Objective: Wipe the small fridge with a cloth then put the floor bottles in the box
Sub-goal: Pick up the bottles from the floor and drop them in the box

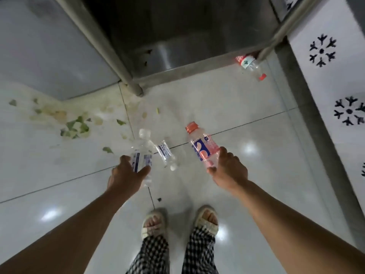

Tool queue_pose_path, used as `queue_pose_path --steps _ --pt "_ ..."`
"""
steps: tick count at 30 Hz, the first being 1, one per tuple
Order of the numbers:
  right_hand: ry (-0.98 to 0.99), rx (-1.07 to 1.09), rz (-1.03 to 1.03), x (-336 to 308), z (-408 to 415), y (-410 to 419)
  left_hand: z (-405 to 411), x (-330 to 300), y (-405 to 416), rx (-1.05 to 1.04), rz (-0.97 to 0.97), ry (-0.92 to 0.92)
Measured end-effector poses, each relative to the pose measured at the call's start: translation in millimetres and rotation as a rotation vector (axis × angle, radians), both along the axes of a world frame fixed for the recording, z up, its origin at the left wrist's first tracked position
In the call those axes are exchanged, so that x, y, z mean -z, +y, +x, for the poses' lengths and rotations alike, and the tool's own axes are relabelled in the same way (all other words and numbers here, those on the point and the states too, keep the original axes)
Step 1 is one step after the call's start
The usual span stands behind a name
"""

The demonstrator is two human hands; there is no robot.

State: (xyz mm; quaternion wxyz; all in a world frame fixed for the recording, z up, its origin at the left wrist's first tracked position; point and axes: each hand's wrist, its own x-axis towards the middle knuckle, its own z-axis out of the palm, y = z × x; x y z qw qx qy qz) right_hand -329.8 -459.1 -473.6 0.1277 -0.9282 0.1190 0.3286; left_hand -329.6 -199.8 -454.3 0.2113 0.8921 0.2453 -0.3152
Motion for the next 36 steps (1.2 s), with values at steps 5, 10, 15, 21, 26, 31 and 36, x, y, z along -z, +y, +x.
queue_pose_path --steps 5,10,15,21,26,31,36 --pt "0.075 0.005 0.091 60 9 29 -27 65 9 -0.15 -0.005 0.063" --pt "0.061 -0.035 0.158 142 21 57 -37 146 13 -0.256 0.037 0.035" --pt "0.007 -0.099 0.146 227 30 76 -39 230 11 -0.311 0.015 -0.04" --pt "-0.022 -0.181 0.13 285 35 75 -29 290 2 -0.323 -0.035 -0.112" --pt "0.036 -0.22 0.178 286 27 69 -27 299 -3 -0.26 -0.091 -0.052" --pt "0.045 -0.366 0.133 232 21 59 -23 251 -4 -0.075 -0.039 -0.006" --pt "0.02 -0.563 0.055 138 23 51 -9 158 -3 0.101 0.012 0.001"
